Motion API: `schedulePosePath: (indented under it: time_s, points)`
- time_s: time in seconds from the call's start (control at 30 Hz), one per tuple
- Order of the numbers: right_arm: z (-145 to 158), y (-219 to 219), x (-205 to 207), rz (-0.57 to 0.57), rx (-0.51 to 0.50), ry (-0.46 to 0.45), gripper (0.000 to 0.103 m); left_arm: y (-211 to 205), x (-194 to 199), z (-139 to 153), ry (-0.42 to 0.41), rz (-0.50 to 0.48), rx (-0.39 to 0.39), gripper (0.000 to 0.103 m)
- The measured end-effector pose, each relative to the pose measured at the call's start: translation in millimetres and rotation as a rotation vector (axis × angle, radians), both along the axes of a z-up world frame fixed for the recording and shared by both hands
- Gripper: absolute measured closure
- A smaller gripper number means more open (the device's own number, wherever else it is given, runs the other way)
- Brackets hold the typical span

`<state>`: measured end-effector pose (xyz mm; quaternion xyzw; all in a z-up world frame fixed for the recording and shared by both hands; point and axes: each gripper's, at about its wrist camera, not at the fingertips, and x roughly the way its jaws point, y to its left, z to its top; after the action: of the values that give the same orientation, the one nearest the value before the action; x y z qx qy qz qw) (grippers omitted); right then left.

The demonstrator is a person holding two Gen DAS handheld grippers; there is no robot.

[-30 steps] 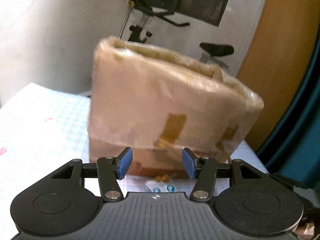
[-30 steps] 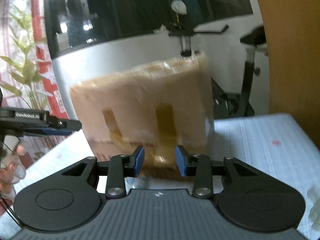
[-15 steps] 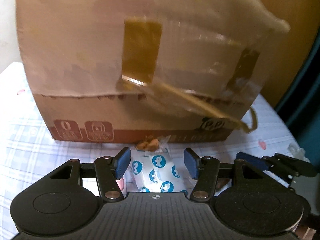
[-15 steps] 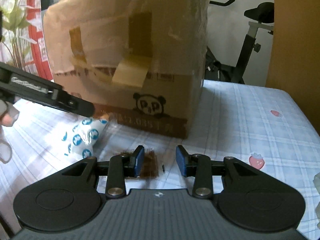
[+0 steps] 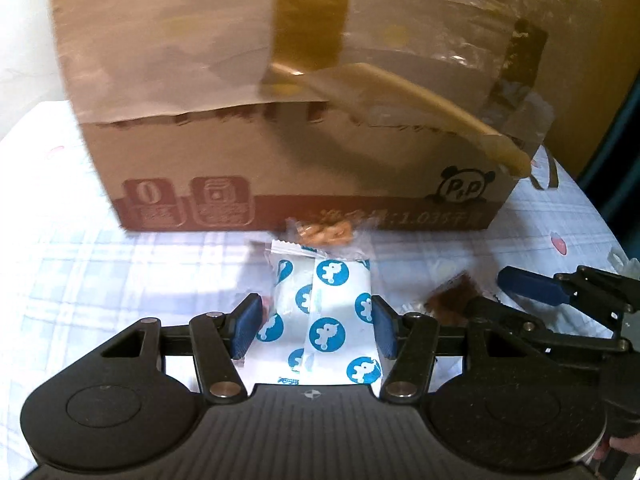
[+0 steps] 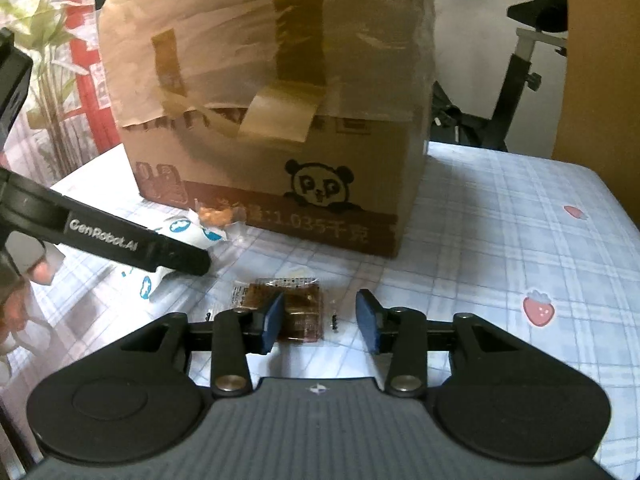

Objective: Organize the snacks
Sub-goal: 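Close right tool on brown sauce packet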

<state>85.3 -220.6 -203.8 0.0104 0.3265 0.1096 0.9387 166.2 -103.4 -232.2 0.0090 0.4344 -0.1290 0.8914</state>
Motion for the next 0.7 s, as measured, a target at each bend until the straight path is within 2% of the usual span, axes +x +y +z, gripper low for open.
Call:
schedulePosePath:
  time_s: [0.5, 0.7]
  points:
    - [-1, 4, -1, 0.027, -0.013, -0.003, 0.059, 55, -23, 3, -0.021, 0.104, -0.015, 0.042]
    - [-1, 5, -4, 0.014, -0.017, -0.016, 0.059, 72, -31, 4, -0.035, 0.118, 0.004, 0.042]
